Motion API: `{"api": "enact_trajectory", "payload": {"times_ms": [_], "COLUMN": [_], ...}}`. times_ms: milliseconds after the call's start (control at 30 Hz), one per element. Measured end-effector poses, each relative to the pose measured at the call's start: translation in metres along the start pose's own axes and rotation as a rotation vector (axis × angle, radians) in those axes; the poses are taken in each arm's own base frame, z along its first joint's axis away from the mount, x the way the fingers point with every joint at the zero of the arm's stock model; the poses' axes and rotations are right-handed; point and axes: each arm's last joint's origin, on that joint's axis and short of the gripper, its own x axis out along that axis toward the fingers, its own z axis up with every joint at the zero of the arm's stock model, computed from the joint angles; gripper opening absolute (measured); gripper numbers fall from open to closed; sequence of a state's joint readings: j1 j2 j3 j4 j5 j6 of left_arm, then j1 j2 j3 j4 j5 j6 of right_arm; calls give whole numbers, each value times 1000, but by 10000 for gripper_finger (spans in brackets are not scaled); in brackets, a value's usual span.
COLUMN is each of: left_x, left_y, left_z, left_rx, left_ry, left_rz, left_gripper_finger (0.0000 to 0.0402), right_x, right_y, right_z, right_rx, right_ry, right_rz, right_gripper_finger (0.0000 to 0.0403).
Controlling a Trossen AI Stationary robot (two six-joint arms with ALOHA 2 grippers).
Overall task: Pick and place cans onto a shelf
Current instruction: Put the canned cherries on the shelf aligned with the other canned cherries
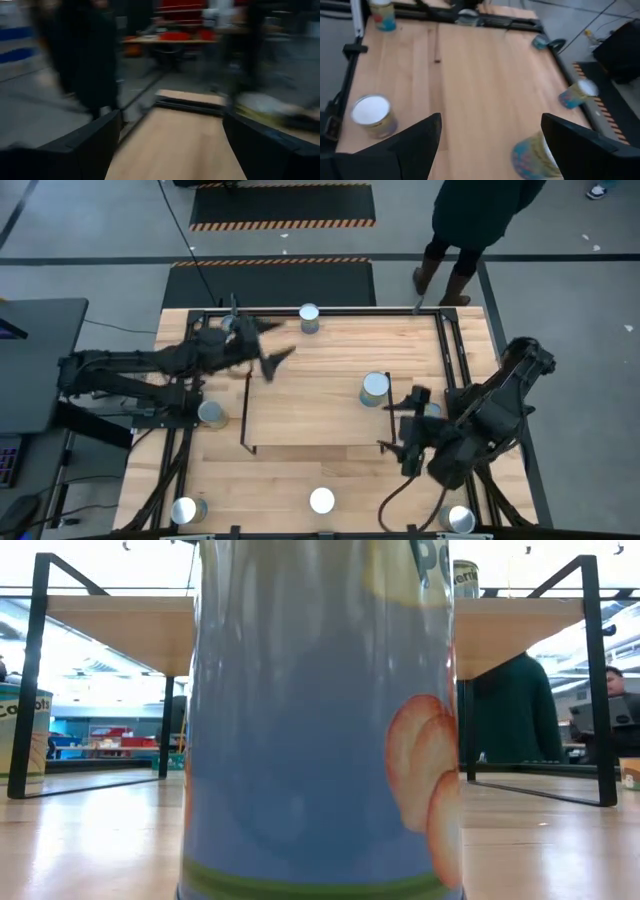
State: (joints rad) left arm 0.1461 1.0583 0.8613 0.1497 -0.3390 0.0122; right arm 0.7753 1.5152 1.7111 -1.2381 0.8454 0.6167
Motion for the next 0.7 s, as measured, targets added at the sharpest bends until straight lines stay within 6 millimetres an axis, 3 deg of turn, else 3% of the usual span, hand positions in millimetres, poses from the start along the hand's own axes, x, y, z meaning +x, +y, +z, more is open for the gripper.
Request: {"api": "enact_trajectory", "payload": {"times_ms": [167, 300, 500, 700], "left_x": [43, 80, 131, 162], "left_y": [25, 55, 100, 123], "left_z": [14, 10, -29, -74], "left_rx": [-44, -97, -236, -253], "left_ry": [87, 198, 447, 580], "left_rz": [137, 206, 173, 233], "left_gripper_finger": [357, 357, 357, 357], "right_x": [-13, -16, -16, -14], "right_y": [-18, -24, -25, -24], "right_z": [0, 0, -3, -5], "right_rx": [1, -2, -29, -38], "right_ry": [-22, -20, 4, 19], "right_rz": [-15, -17, -34, -44], "right_gripper_finger": [350, 350, 350, 350]}}
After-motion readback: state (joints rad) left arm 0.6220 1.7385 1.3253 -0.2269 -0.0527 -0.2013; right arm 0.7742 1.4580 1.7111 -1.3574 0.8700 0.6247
